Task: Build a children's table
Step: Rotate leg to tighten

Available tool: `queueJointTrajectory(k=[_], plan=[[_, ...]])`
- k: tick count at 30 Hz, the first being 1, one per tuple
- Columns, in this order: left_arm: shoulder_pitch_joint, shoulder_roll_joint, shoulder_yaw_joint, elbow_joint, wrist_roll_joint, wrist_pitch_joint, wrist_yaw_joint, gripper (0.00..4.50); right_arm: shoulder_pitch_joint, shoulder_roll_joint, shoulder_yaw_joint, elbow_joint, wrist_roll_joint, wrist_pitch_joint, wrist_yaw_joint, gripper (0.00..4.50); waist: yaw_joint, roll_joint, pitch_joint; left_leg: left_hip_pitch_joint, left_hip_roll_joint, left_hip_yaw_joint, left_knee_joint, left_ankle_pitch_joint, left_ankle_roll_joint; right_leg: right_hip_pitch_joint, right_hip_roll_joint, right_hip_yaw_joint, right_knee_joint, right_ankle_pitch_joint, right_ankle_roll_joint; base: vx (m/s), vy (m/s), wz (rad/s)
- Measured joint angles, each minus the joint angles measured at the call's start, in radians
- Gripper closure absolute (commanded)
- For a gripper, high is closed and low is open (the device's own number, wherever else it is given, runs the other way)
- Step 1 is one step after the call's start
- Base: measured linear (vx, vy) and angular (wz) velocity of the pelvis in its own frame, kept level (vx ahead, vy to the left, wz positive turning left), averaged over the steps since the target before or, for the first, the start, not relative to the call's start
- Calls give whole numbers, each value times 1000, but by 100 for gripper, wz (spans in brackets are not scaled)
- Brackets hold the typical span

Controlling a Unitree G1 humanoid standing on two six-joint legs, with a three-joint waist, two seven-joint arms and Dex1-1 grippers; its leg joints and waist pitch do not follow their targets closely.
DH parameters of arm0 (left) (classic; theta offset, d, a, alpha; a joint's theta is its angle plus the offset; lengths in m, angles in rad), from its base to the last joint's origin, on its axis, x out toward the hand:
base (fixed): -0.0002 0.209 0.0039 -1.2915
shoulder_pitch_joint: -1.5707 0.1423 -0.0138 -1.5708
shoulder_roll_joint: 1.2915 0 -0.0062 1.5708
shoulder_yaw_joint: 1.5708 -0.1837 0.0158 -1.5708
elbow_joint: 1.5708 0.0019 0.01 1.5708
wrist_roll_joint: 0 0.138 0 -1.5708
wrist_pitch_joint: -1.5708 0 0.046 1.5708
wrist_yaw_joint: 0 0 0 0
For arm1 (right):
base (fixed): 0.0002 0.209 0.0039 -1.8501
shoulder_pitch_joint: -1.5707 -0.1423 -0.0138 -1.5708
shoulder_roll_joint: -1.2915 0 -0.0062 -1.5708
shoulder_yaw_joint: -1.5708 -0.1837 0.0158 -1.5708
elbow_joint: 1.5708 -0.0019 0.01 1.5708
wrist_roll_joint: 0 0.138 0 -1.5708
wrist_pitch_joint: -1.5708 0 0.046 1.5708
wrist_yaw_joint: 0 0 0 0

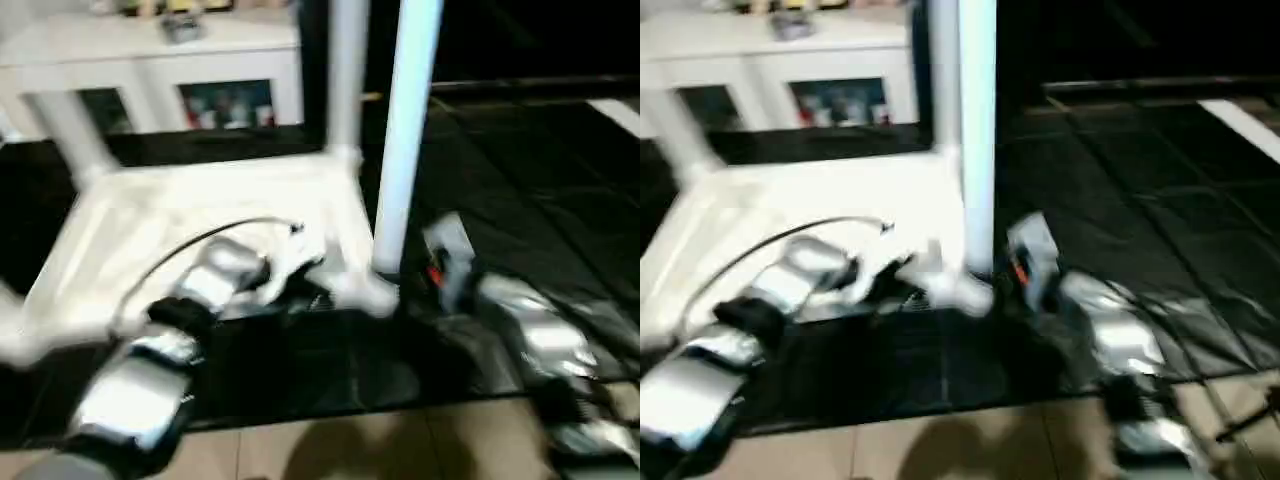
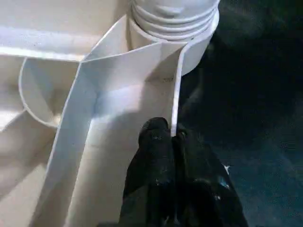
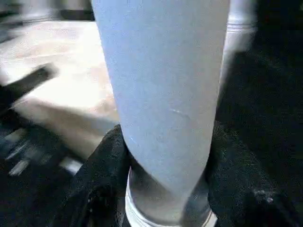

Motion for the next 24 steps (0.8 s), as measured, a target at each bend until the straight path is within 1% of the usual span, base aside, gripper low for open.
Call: queueJointTrajectory(k=[3,5,7,9,11,14,15,17,18,19,20,22,23,24], plan=[[-11,-31,19,7,-4,21,67,450,-33,26,-12,25,-21,8,-89,254,0,0,0,-1,0,0,-4,0,0,-2,0,0,0,0,0,0,0,0],[-13,-35,19,7,-5,22,79,450,-35,36,-12,27,-28,-3,-115,254,3,0,0,-5,0,0,-7,2,4,-2,0,-1,0,-2,1,0,0,0],[-13,-35,19,4,-5,22,80,450,-34,48,-24,32,-28,-16,-124,254,5,0,0,-6,0,0,-9,3,5,-3,0,-1,0,-3,1,0,0,0],[-13,-35,20,2,-4,22,81,450,-34,50,-29,33,-28,-20,-124,186,5,0,0,-6,0,0,-9,3,6,-4,0,-1,0,-1,-3,0,0,0],[-13,-35,20,2,-3,22,83,450,-33,56,-29,32,-27,-20,-124,183,4,0,0,-6,0,0,-8,3,6,-4,0,-1,0,-1,-3,0,0,0],[-13,-32,19,2,-3,21,77,450,-26,58,-30,26,-18,-24,-123,148,4,0,0,-5,0,0,-8,3,6,-4,0,-1,0,-2,-2,0,0,0],[-12,-25,17,2,-3,14,61,450,-19,56,-30,22,-13,-30,-108,148,3,0,0,-5,0,0,-8,3,6,-4,0,0,0,-2,-1,0,0,0],[-7,-16,16,1,-3,-2,40,450,-7,54,-30,14,-5,-39,-79,129,3,0,0,-6,0,0,-9,3,6,-5,0,-1,0,-2,-1,0,0,0],[0,-7,10,-4,-2,-24,20,450,-1,42,-28,13,-1,-51,-49,117,3,0,0,-6,0,0,-9,3,6,-5,0,-1,0,-1,-3,0,0,0],[9,5,6,-10,-3,-44,-1,450,6,30,-24,9,8,-57,-15,117,3,0,0,-6,0,0,-9,2,6,-5,0,-1,0,-1,-3,0,0,0],[14,13,5,-11,-4,-59,-18,450,13,21,-22,7,15,-64,12,99,3,0,0,-6,0,0,-9,2,6,-5,0,-1,0,-1,-3,0,0,0],[16,31,-2,-11,-4,-76,-50,450,16,2,-12,7,24,-71,71,88,5,0,0,-6,0,0,-9,2,6,-6,0,-1,0,-1,-4,0,0,0],[17,48,-7,-11,-2,-91,-70,450,18,-16,-5,6,27,-76,100,80,7,0,0,-6,0,0,-8,2,6,-6,0,-1,0,-1,-4,0,0,0],[21,62,-15,-13,-2,-111,-97,450,20,-40,15,4,31,-78,147,80,8,0,1,-6,0,0,-8,2,6,-6,0,-1,0,-1,-4,0,0,0]])
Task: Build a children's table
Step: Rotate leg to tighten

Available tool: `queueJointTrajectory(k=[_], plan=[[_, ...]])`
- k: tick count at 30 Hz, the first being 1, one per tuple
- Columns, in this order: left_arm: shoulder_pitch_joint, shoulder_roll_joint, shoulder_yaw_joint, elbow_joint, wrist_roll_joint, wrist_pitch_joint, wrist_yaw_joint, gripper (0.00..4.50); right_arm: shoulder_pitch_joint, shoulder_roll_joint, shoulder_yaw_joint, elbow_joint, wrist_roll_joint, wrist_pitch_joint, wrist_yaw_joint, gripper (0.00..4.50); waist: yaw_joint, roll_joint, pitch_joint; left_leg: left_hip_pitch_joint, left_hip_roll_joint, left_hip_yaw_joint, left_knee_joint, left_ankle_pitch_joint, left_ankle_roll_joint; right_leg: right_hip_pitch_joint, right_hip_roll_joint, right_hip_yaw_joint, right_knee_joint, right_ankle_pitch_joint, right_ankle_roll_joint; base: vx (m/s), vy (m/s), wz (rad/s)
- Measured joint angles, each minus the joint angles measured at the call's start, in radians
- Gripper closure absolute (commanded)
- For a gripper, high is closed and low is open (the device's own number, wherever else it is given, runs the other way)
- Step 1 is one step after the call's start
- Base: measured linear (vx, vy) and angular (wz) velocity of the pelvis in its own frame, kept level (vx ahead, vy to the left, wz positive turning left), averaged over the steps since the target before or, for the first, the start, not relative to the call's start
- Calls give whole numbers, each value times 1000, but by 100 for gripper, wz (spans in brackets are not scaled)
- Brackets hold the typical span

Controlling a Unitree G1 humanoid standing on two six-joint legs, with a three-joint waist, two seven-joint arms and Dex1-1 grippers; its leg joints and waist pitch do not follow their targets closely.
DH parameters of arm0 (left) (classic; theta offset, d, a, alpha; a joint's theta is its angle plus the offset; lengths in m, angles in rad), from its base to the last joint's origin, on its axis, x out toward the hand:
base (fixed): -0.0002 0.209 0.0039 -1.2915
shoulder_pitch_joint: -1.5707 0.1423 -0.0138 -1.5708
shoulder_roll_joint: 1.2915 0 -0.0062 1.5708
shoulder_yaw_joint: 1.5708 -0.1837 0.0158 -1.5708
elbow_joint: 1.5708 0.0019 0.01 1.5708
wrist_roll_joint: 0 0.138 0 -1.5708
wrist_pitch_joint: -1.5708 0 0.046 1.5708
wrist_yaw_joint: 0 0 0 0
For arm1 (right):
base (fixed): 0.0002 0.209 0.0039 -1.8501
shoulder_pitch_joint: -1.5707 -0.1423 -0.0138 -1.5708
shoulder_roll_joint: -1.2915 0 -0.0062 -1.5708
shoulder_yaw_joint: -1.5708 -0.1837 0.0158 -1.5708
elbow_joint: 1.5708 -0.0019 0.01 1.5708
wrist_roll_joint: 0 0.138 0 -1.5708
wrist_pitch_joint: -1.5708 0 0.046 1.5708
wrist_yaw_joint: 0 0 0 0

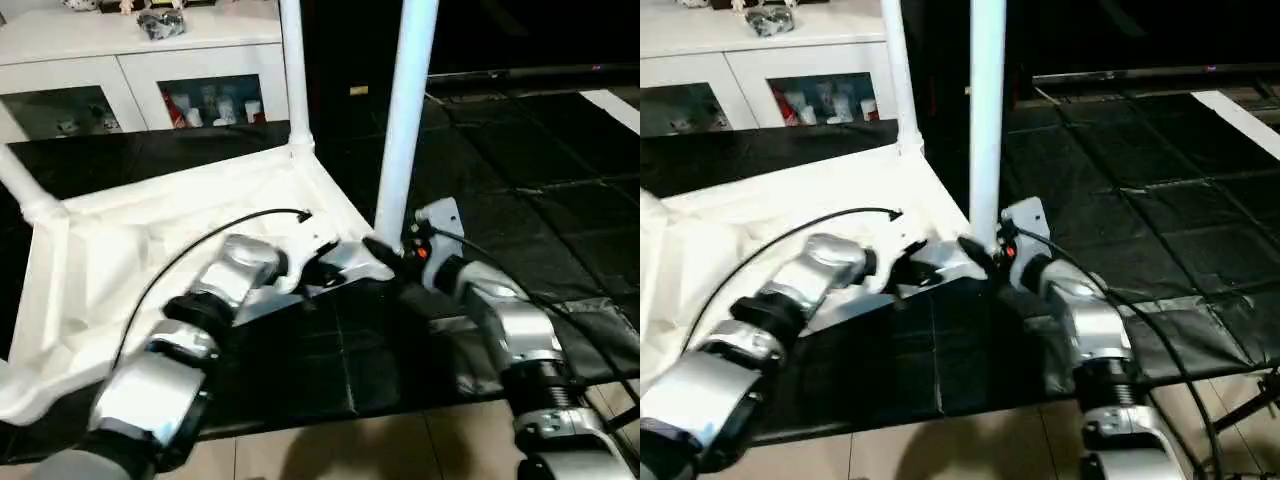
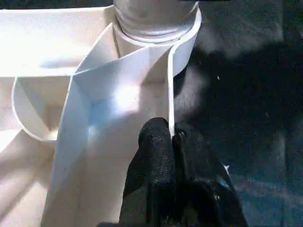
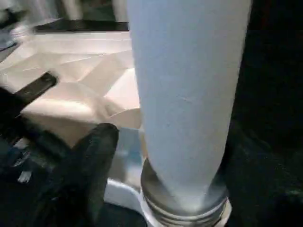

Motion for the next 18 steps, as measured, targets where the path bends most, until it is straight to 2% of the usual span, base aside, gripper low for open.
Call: queueJointTrajectory(k=[4,5,9,13,17,18], plan=[[24,39,-18,-25,-1,-57,-101,450,19,-61,26,-19,23,-2,134,55,10,0,0,0,0,0,1,0,0,0,0,0,0,0,0,0,0,0],[29,48,-26,-31,-2,-71,-132,450,22,-86,40,-24,32,-2,180,34,15,0,0,-1,0,0,1,0,1,0,0,0,0,0,0,0,0,0],[43,83,-58,-55,-3,-130,-243,450,35,-163,89,-58,58,2,362,9,39,-1,0,-2,0,-1,3,-1,1,0,0,0,0,0,0,0,0,0],[67,117,-82,-88,-10,-177,-339,450,34,-218,108,-62,76,9,480,9,57,-1,0,-2,0,-1,4,-1,1,0,0,1,1,0,0,0,0,0],[74,123,-99,-104,-11,-203,-393,450,27,-238,130,-54,86,12,567,9,62,-1,0,-2,0,-1,5,-1,1,1,0,2,1,0,0,0,0,0],[75,124,-104,-108,-11,-207,-404,450,21,-242,134,-50,92,15,587,24,62,-1,0,-3,0,-1,5,-1,1,1,0,2,1,0,0,0,0,0]])
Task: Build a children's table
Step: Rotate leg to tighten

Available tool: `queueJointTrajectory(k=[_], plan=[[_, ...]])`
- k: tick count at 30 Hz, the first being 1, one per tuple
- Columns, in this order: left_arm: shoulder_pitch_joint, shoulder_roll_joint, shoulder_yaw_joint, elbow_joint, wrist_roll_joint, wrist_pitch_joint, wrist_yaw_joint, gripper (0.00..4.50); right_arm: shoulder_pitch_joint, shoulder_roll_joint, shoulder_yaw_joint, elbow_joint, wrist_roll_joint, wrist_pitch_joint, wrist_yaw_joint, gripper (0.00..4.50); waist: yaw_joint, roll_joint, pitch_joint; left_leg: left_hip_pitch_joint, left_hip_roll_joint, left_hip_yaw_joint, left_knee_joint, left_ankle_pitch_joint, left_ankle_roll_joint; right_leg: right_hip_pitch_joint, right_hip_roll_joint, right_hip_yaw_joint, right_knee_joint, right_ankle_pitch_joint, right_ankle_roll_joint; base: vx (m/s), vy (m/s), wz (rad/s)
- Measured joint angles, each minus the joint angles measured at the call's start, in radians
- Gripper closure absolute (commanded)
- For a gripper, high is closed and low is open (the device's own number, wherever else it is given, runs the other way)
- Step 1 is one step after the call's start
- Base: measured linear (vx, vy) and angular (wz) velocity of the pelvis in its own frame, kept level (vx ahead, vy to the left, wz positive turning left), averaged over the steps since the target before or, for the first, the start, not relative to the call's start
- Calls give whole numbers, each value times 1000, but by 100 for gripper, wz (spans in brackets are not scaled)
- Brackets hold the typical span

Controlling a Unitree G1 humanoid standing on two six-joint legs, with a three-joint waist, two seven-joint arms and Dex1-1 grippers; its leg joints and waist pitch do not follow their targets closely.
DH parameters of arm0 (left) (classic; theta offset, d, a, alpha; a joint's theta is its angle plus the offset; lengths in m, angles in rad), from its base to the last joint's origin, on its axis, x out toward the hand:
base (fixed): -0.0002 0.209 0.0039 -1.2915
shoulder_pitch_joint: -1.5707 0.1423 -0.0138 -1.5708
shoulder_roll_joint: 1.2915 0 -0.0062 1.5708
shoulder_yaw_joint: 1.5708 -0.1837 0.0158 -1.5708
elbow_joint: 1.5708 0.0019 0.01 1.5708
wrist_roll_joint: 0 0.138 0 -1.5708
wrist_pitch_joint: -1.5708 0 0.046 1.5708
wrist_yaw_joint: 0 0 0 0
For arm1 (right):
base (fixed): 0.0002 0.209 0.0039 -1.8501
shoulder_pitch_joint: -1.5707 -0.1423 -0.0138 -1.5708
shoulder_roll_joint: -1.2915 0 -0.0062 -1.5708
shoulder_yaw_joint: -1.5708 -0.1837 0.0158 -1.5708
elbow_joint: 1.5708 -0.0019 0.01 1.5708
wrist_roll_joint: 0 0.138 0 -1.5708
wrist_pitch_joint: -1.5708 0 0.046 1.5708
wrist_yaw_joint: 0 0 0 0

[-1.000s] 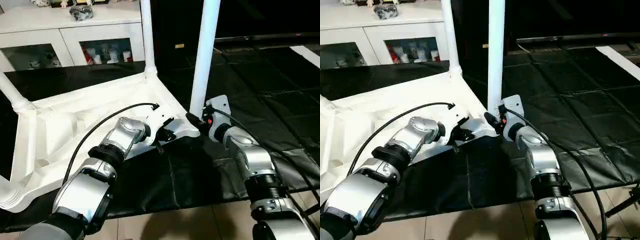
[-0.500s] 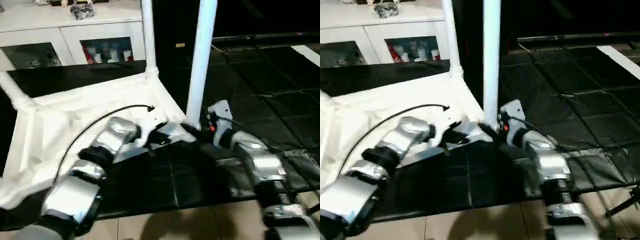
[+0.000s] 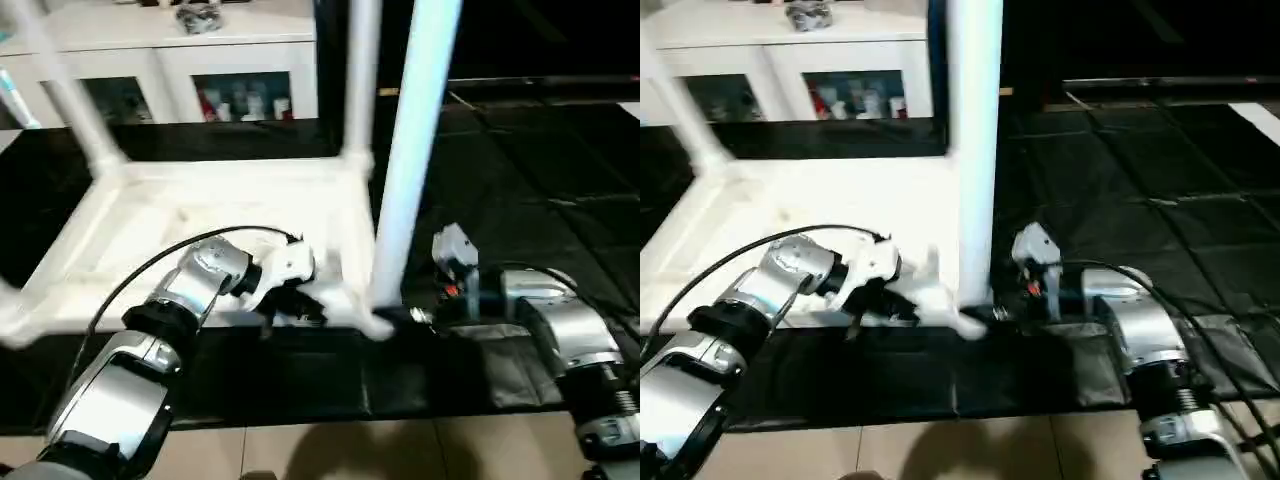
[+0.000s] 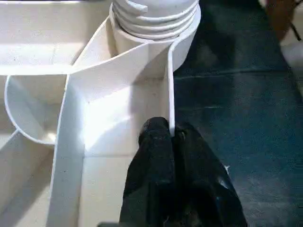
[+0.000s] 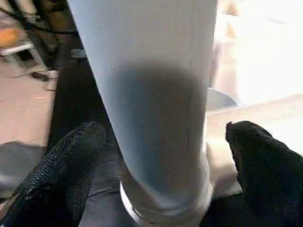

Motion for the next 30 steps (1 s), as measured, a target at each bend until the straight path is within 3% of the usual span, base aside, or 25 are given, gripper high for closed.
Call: queueJointTrajectory(k=[3,5,13,24,30], plan=[[2,6,-3,-4,0,-14,-18,450,-18,-10,12,6,11,16,34,34,-1,0,0,0,0,0,0,0,0,0,0,0,0,0,0,0,0,0],[2,10,-6,-7,0,-15,-26,450,-32,-10,15,13,14,19,43,66,-1,0,0,0,0,0,0,0,0,0,0,0,1,0,0,0,0,0],[2,11,-9,-13,-1,-15,-29,450,-33,1,31,25,23,32,79,118,0,-1,0,-3,0,-1,2,0,0,-1,0,-1,1,0,0,0,0,0],[2,10,-11,-13,-1,-15,-33,450,-33,-2,32,24,28,40,92,222,1,-1,0,-3,0,-1,2,0,0,-1,0,-1,1,0,0,0,0,0],[2,8,-11,-13,-2,-12,-35,450,-31,-3,30,19,27,36,90,244,2,-1,0,-3,0,-2,2,0,0,-1,0,-1,1,0,0,0,0,0]])
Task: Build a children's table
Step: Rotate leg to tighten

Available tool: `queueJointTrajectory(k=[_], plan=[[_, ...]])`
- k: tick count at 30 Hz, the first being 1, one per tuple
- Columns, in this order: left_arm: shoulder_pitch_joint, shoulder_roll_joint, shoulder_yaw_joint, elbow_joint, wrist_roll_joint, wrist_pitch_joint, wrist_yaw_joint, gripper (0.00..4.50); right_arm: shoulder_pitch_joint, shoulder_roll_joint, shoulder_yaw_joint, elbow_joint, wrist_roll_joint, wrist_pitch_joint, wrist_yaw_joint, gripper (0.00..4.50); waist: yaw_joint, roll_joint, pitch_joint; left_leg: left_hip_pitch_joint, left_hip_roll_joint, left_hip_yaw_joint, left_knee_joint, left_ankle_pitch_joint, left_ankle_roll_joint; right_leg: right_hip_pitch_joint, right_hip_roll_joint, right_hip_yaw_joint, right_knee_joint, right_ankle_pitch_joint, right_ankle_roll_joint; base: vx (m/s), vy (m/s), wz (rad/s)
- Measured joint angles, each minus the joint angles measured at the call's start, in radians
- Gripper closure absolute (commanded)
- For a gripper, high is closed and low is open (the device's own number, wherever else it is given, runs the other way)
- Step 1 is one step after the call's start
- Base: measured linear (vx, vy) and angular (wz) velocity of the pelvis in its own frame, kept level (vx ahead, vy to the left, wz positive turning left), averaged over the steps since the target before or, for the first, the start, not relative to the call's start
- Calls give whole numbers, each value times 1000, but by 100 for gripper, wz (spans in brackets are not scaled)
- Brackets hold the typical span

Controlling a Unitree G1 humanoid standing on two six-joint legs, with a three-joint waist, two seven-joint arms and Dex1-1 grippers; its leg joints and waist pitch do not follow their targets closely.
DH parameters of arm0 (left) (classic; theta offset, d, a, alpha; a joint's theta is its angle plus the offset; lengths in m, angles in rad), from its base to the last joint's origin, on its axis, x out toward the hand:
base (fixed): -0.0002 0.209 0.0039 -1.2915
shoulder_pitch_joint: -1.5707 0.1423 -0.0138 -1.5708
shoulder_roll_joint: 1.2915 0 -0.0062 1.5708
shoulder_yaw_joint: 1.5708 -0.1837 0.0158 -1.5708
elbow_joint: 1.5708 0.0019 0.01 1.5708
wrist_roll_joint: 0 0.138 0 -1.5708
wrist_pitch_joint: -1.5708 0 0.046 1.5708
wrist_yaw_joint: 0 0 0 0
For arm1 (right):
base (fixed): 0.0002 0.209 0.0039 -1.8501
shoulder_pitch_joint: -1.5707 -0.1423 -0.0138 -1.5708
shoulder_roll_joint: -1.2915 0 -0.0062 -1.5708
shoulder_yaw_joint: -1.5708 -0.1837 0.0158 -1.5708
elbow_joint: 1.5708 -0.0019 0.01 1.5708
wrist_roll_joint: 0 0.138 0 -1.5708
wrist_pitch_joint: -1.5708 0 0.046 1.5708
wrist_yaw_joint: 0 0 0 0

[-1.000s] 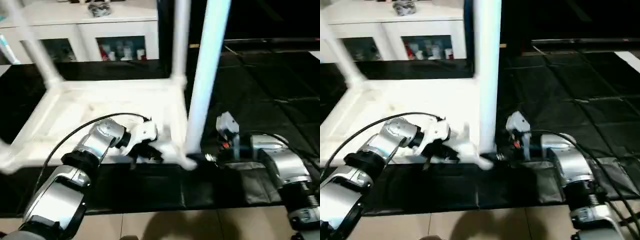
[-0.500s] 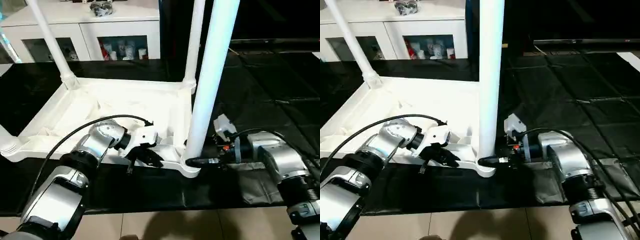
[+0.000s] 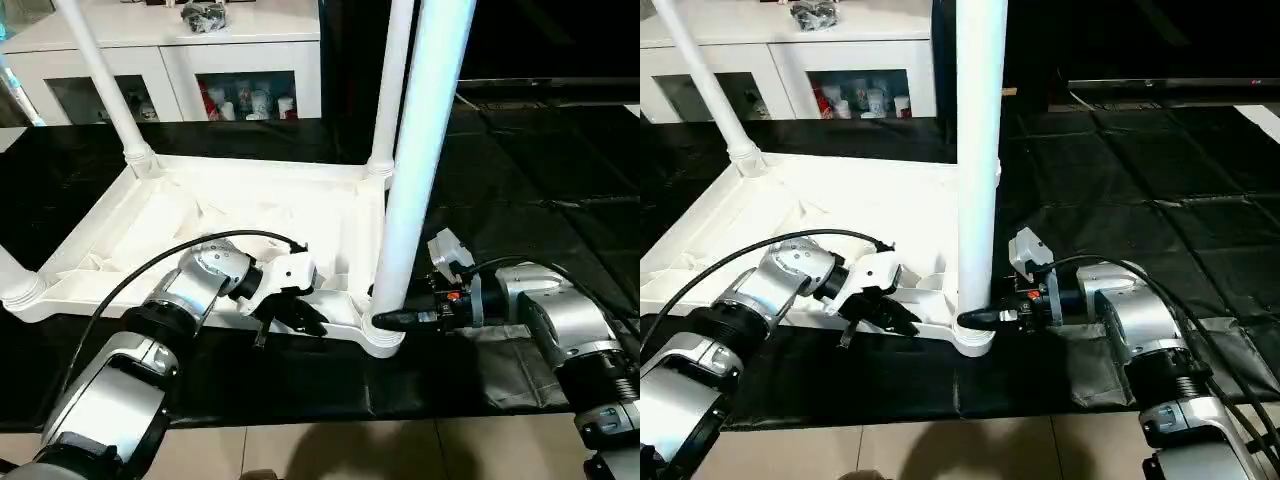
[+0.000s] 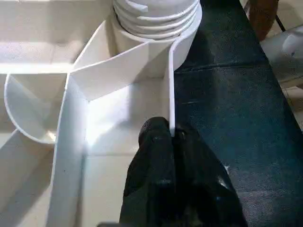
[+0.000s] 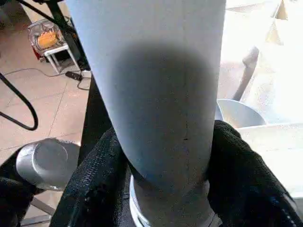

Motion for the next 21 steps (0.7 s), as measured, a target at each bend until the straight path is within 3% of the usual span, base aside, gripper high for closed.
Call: queueJointTrajectory(k=[7,10,14,15,18,21], plan=[[-2,-27,12,2,-1,74,34,450,36,14,-22,-39,1,16,-51,246,7,1,0,1,0,0,1,0,0,1,0,0,1,0,0,0,0,0],[-13,-45,27,20,2,118,102,450,45,35,-50,-37,-7,20,-141,249,2,1,-1,3,0,0,3,1,-1,2,0,1,1,1,4,0,0,0],[-56,-101,64,89,13,211,272,450,42,125,-121,-15,-51,28,-401,252,-26,1,0,8,0,2,3,0,-6,6,0,1,-2,1,5,0,0,0],[-72,-129,80,107,14,250,343,450,30,164,-145,1,-70,28,-510,252,-43,1,0,8,0,2,4,0,-6,6,0,1,-2,1,5,0,0,0],[-94,-191,117,128,11,323,474,450,-15,226,-181,41,-104,48,-702,253,-71,1,0,8,-1,2,4,0,-6,6,-1,1,-3,1,5,0,0,0],[-112,-230,148,146,-1,370,576,450,-69,281,-202,88,-131,65,-852,254,-83,1,0,8,0,1,1,0,-6,6,0,0,-2,2,5,0,0,0]])
